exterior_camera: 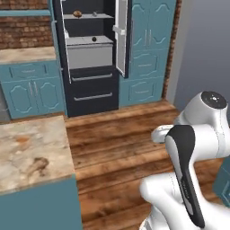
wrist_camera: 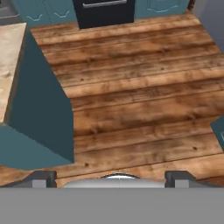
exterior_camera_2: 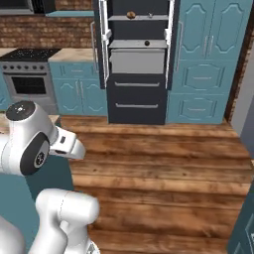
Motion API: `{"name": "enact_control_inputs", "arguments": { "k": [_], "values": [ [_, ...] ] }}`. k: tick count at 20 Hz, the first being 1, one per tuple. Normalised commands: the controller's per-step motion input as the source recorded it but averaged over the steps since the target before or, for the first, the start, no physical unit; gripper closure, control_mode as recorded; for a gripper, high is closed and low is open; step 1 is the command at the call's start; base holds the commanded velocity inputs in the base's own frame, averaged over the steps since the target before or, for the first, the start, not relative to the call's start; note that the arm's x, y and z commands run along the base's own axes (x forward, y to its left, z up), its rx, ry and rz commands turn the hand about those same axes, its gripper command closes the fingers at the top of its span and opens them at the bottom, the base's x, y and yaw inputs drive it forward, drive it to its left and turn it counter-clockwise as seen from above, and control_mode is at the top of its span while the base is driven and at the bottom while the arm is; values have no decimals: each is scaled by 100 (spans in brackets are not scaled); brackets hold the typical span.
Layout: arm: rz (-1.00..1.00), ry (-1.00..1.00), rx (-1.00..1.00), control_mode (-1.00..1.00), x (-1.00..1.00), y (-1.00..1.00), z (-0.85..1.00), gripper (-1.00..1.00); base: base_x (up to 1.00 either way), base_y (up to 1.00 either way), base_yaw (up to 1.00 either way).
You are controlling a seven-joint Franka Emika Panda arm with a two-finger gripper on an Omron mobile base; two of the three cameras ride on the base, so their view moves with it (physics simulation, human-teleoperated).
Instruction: Gather the avocado and corn from the fridge and place them on a tray on the dining counter. Then gather the chicken drumstick and fish from the fridge and place them on the other tray.
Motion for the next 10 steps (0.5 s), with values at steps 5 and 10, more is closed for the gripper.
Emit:
{"name": "enact_control_inputs", "arguments": {
  "k": [5,10],
  "values": [
    [0,0,0,100,0,0,0,-100,100,-50,7],
    [0,0,0,100,0,0,0,-100,100,-25,7]
  ]
}}
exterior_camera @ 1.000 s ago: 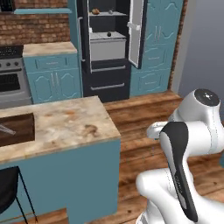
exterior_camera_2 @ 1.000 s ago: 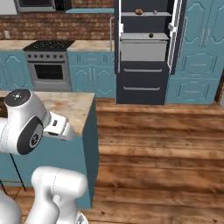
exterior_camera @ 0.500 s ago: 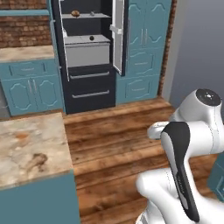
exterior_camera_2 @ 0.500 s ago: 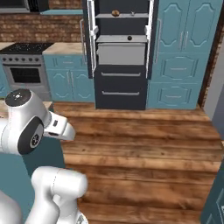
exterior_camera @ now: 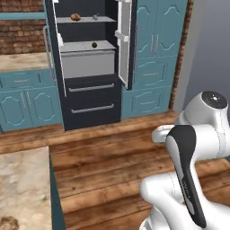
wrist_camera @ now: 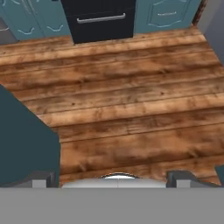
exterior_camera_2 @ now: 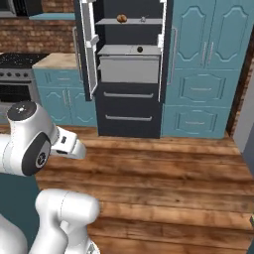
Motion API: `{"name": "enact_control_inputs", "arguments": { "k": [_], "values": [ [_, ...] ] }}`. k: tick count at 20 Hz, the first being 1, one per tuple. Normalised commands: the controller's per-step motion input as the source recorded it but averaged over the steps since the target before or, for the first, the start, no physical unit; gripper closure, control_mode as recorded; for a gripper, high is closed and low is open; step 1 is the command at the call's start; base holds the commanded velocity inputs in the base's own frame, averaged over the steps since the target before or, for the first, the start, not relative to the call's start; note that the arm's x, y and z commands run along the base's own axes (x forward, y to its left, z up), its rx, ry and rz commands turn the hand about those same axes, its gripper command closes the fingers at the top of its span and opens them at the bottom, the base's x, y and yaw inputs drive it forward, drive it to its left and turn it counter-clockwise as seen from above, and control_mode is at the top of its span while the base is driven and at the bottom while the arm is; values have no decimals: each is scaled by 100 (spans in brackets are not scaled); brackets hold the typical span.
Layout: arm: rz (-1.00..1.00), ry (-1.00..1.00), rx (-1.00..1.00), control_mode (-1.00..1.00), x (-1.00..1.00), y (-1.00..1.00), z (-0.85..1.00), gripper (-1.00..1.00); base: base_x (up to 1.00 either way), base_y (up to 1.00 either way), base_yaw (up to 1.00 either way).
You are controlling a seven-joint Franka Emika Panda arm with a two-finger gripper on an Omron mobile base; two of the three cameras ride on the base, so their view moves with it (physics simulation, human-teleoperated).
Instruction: Gather the avocado and corn from the fridge and place them on a tray on the dining counter. Then gather the chicken drumstick and fish from the fridge and place them on the other tray.
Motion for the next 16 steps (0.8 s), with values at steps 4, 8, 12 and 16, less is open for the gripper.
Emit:
{"name": "enact_control_inputs", "arguments": {
  "k": [4,8,12,16],
  "values": [
    [0,0,0,100,0,0,0,-100,100,-15,4],
    [0,0,0,100,0,0,0,-100,98,-13,4],
    [0,0,0,100,0,0,0,-100,79,-16,5],
    [0,0,0,100,0,0,0,-100,93,-6,4]
  ]
}}
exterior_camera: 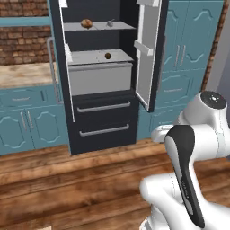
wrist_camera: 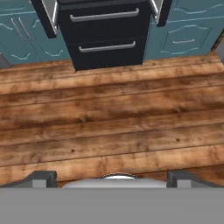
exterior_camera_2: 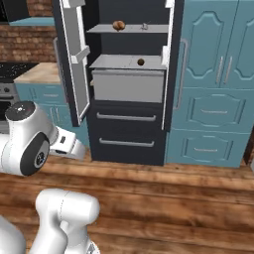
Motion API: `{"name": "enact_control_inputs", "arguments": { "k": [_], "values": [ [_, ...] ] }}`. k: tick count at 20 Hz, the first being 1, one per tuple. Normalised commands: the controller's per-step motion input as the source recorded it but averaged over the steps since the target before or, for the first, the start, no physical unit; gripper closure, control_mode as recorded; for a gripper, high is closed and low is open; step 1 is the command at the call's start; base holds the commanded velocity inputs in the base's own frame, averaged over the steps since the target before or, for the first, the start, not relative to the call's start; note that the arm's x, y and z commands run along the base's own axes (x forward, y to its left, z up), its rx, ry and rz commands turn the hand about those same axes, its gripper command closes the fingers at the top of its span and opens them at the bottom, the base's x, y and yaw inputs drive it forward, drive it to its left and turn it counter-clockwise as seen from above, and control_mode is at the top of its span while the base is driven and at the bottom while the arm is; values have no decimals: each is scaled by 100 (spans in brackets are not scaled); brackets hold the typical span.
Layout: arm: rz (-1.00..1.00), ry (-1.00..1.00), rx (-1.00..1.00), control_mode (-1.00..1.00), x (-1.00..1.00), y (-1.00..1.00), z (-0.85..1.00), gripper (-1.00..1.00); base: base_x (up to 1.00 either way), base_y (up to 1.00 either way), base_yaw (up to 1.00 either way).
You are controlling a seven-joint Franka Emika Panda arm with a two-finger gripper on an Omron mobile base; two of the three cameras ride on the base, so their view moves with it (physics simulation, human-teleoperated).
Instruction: Gather the avocado and corn from the fridge and place them on a tray on the dining counter. Then gather the chicken drumstick and fish from the fridge and place them on the other tray.
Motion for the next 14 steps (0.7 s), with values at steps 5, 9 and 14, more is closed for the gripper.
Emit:
{"name": "enact_control_inputs", "arguments": {
  "k": [5,9,14],
  "values": [
    [0,0,0,100,0,0,0,-100,98,-6,5],
    [0,0,0,100,0,0,0,-100,95,-9,5],
    [0,0,0,100,0,0,0,-100,91,-13,6]
  ]
}}
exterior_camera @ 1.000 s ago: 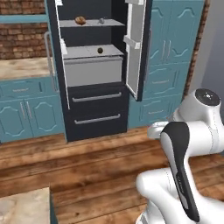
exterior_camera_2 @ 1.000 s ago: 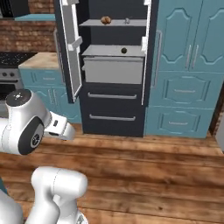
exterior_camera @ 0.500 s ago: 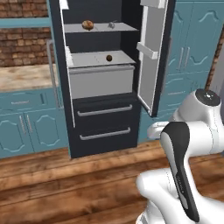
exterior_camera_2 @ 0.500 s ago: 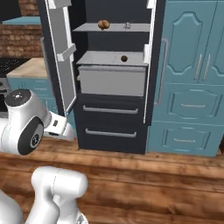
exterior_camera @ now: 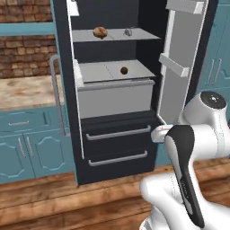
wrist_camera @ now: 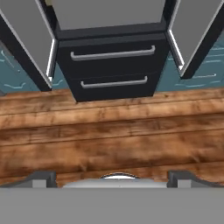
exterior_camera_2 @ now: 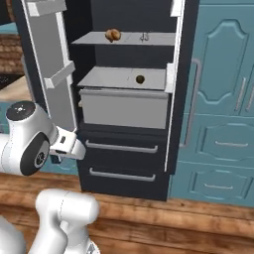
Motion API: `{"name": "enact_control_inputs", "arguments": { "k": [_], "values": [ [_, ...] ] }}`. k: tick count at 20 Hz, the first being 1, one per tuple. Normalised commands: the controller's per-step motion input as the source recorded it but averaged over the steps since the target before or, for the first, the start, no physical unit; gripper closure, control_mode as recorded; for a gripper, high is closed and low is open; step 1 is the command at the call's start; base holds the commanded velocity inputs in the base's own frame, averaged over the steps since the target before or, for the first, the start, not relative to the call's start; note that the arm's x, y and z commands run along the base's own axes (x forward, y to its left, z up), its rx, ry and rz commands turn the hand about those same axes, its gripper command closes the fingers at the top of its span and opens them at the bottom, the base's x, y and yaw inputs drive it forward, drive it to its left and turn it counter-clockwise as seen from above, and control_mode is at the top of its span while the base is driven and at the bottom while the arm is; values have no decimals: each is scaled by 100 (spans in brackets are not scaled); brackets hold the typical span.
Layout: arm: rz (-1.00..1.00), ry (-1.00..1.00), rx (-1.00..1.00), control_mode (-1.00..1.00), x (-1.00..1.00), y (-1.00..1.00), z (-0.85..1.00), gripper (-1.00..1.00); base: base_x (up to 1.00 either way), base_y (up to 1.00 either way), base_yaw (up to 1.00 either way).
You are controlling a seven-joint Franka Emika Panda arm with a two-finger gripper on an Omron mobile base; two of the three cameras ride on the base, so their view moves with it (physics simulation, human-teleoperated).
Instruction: Gather the avocado and corn from the fridge and place them on a tray on the dining counter. Then gather the chicken drumstick and fish from the fridge and place them on the other tray.
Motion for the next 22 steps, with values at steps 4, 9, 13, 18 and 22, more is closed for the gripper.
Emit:
{"name": "enact_control_inputs", "arguments": {
  "k": [4,9,13,18,22],
  "values": [
    [0,0,0,100,0,0,0,-100,88,-17,7],
    [0,0,0,100,0,0,0,-100,86,-16,7],
    [0,0,0,100,0,0,0,-100,85,-13,5],
    [0,0,0,100,0,0,0,-100,82,-18,5],
    [0,0,0,100,0,0,0,-100,76,-19,4]
  ]
}}
